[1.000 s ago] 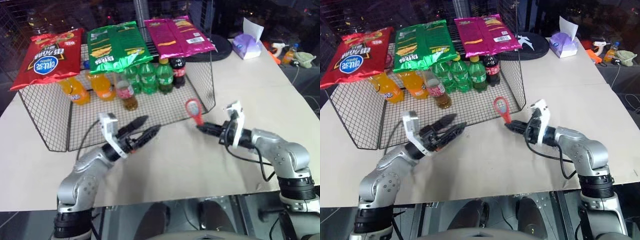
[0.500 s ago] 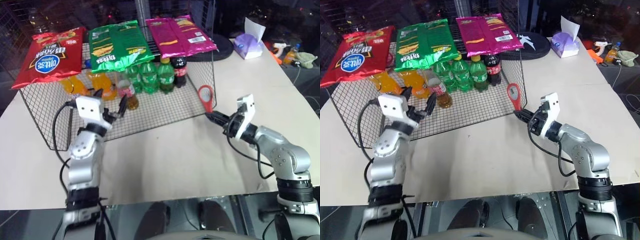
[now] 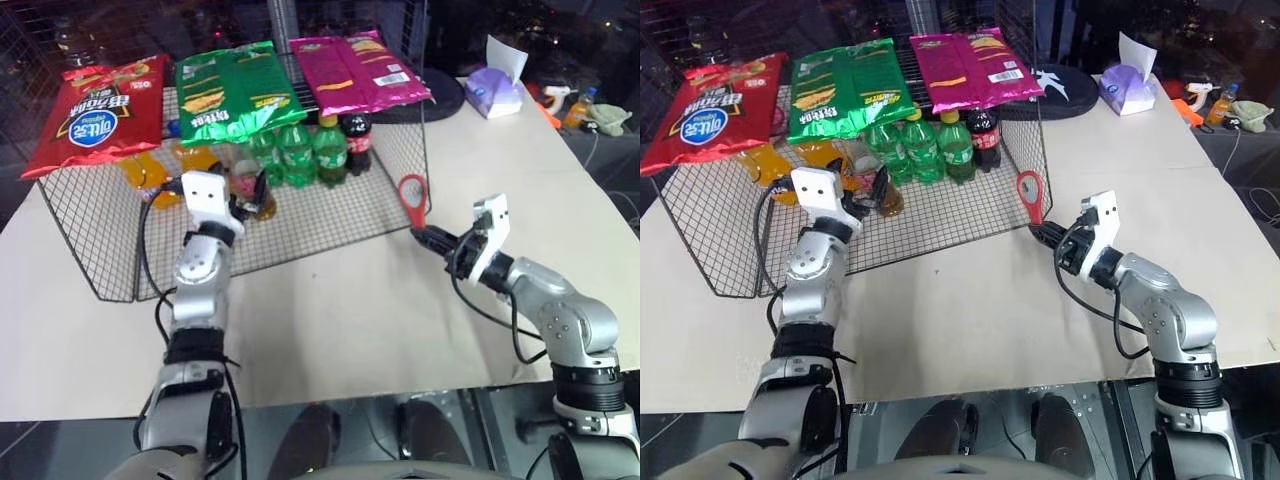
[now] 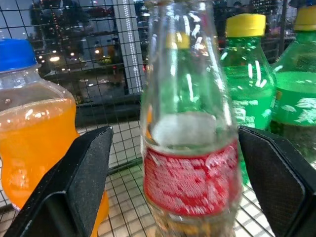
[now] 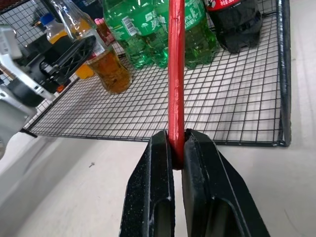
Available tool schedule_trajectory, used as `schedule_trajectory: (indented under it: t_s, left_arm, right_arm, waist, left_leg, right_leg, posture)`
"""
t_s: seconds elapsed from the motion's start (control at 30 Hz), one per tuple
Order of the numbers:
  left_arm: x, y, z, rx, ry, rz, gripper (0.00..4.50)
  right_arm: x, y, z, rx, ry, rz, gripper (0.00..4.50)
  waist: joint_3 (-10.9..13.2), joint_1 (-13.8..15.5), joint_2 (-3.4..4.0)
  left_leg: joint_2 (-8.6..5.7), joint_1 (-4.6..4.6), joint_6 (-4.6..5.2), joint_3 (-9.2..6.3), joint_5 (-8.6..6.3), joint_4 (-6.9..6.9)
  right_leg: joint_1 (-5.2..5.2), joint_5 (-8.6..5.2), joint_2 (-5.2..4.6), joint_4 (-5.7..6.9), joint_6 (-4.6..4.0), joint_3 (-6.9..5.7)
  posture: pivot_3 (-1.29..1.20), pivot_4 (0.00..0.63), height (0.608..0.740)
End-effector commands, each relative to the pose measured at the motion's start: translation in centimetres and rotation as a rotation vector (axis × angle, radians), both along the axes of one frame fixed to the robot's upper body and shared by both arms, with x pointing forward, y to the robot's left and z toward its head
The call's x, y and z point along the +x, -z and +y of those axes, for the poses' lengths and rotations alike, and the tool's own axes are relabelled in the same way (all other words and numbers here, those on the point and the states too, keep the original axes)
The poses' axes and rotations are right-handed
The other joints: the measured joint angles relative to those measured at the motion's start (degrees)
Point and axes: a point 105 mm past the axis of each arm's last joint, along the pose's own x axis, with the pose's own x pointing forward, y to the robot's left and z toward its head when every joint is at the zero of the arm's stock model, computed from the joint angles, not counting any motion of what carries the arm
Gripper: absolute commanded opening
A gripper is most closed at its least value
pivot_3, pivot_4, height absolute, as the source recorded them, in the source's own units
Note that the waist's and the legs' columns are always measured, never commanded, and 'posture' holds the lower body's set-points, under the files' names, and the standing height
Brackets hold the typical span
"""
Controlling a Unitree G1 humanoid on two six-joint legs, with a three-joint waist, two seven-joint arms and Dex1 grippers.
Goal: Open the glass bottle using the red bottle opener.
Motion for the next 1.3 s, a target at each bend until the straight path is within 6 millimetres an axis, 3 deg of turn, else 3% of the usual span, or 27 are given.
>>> schedule_trajectory:
  t_s: [0.03, 0.1, 0.2, 0.27, 0.3, 0.53, 0.83, 0.97, 1.17, 1.3]
  left_arm:
    - [0.4, -1.8, 0.2, -0.003, 0.021, -0.048, 4.13]
    - [0.5, -1.6, -0.3, -0.001, 0.056, -0.037, 4.13]
    - [0.6, -1.2, -0.5, -0.016, 0.071, -0.017, 3.33]
    - [0.6, -0.9, -0.5, -0.025, 0.073, -0.010, 2.45]
    - [0.6, -0.8, -0.5, -0.026, 0.075, -0.005, 2.34]
    - [-1.1, -1.4, -2.6, -0.025, 0.193, 0.001, 2.34]
    - [-7.6, -1.4, -6.9, -0.015, 0.503, 0.087, 2.34]
    - [-10.1, -0.2, -9.3, 0.084, 0.638, 0.162, 2.34]
    - [-11.1, 1.2, -10.6, 0.150, 0.687, 0.206, 2.34]
    - [-11.1, 1.5, -10.4, 0.135, 0.674, 0.196, 2.34]
  right_arm:
    - [-0.3, -1.3, 0.1, -0.003, 0.003, -0.068, 0.00]
    - [-0.3, -1.3, 0.0, -0.008, 0.005, -0.069, 0.00]
    - [-0.2, -1.3, -0.1, -0.012, 0.006, -0.073, 0.00]
    - [-0.2, -1.3, 0.0, -0.014, 0.007, -0.076, 0.00]
    - [-0.2, -1.3, 0.0, -0.014, 0.007, -0.077, 0.00]
    - [-0.1, -1.5, 0.1, -0.024, -0.005, -0.078, 0.00]
    - [0.3, -2.1, -0.1, -0.032, -0.001, -0.100, 0.00]
    - [0.5, -2.3, -0.1, -0.031, 0.003, -0.105, 0.00]
    - [0.6, -2.2, -0.1, -0.030, 0.005, -0.108, 0.00]
    - [0.6, -2.3, -0.2, -0.028, 0.012, -0.111, 0.00]
  waist:
    - [0.0, 0.0, 0.00]
    - [0.0, -0.1, 0.00]
    - [0.0, -0.2, 0.00]
    - [0.0, -0.1, 0.00]
    - [0.0, -0.1, 0.00]
    - [0.0, -0.1, 0.00]
    - [0.0, -0.2, 0.01]
    - [0.0, 0.0, 0.04]
    - [0.0, 0.2, 0.04]
    - [0.0, 0.2, 0.04]
  left_leg:
    - [-0.01, 0.00, 0.00, 0.00, 0.00, 0.00]
    - [-0.02, 0.00, 0.00, 0.00, 0.00, 0.00]
    - [-0.01, 0.00, 0.00, 0.01, 0.00, 0.00]
    - [-0.01, 0.00, 0.00, -0.01, 0.00, 0.00]
    - [-0.01, 0.02, 0.00, -0.01, 0.00, 0.01]
    - [0.00, -0.01, 0.00, -0.01, 0.00, 0.01]
    - [0.07, -0.01, 0.00, -0.02, 0.00, 0.01]
    - [0.10, 0.02, 0.00, 0.02, 0.00, 0.00]
    - [0.05, 0.03, 0.01, 0.01, 0.00, 0.02]
    - [0.05, 0.03, 0.01, 0.03, 0.00, 0.00]
  right_leg:
    - [0.00, 0.00, 0.00, 0.00, 0.00, 0.00]
    - [0.00, 0.00, 0.00, 0.00, 0.00, 0.00]
    - [0.00, 0.00, -0.01, 0.00, 0.00, 0.01]
    - [0.00, 0.00, 0.00, 0.01, 0.00, 0.00]
    - [0.00, 0.00, 0.00, 0.02, 0.00, -0.01]
    - [0.00, 0.00, -0.02, 0.02, 0.00, 0.01]
    - [-0.01, 0.00, -0.03, 0.01, 0.00, 0.05]
    - [0.01, 0.00, -0.02, 0.03, 0.00, 0.07]
    - [0.04, 0.00, -0.01, 0.03, 0.00, 0.05]
    - [0.04, 0.00, -0.02, 0.00, 0.00, 0.05]
  posture:
    - [0.00, 0.150, 0.740]
    - [0.00, 0.150, 0.740]
    - [0.00, 0.150, 0.740]
    - [0.00, 0.150, 0.740]
    - [0.00, 0.150, 0.740]
    - [0.00, 0.150, 0.740]
    - [0.00, 0.150, 0.740]
    - [0.00, 0.150, 0.740]
    - [0.00, 0.150, 0.740]
    - [0.00, 0.150, 0.740]
